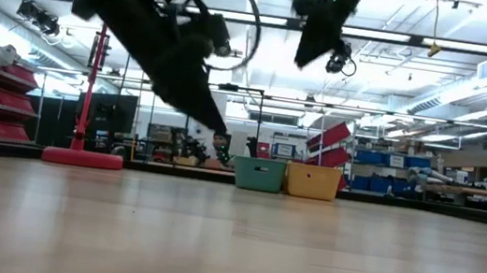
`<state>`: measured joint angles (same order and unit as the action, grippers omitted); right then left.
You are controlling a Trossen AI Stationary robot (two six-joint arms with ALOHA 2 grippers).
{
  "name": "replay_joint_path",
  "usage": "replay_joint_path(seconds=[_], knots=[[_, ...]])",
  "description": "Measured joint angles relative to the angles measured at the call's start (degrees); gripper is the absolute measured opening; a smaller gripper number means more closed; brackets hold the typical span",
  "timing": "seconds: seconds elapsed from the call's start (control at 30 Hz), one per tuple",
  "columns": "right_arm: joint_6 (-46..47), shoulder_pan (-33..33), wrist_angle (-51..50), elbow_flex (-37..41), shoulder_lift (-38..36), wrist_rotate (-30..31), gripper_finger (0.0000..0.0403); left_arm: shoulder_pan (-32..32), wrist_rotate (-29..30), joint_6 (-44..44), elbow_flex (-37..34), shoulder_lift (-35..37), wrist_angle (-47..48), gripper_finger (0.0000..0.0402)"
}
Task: Sort batteries
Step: Return to Home Position
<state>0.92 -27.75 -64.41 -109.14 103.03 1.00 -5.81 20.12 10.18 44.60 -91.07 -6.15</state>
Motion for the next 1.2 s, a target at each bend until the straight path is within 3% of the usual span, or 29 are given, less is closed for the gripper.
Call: replay_joint_path(seconds=[0.23, 0.53, 0.7, 0.87, 1.2], knots=[[-1.4, 6.5, 13.3, 14.2, -18.0, 2.8, 0.0071, 0.2, 1.8, -5.8, 0.1, 9.0, 5.9, 0.0092], [-1.0, 13.3, 38.1, 43.3, -39.8, 3.0, 0.0005, 2.1, 1.2, -12.4, 0.0, 19.8, 10.8, 0.0092], [0.4, 16.9, 52.4, 57.4, -49.0, 3.0, 0.0006, 3.3, 0.7, -13.4, 0.0, 25.2, 13.3, 0.0092], [0.0, 20.3, 59.5, 67.4, -55.9, 3.0, 0.0001, 3.6, 1.3, -13.2, -0.1, 29.2, 13.8, 0.0092], [1.2, 25.4, 72.2, 83.1, -64.1, 5.9, 0.0, 6.6, 1.0, -10.5, -16.9, 41.8, -0.1, 0.0092]])
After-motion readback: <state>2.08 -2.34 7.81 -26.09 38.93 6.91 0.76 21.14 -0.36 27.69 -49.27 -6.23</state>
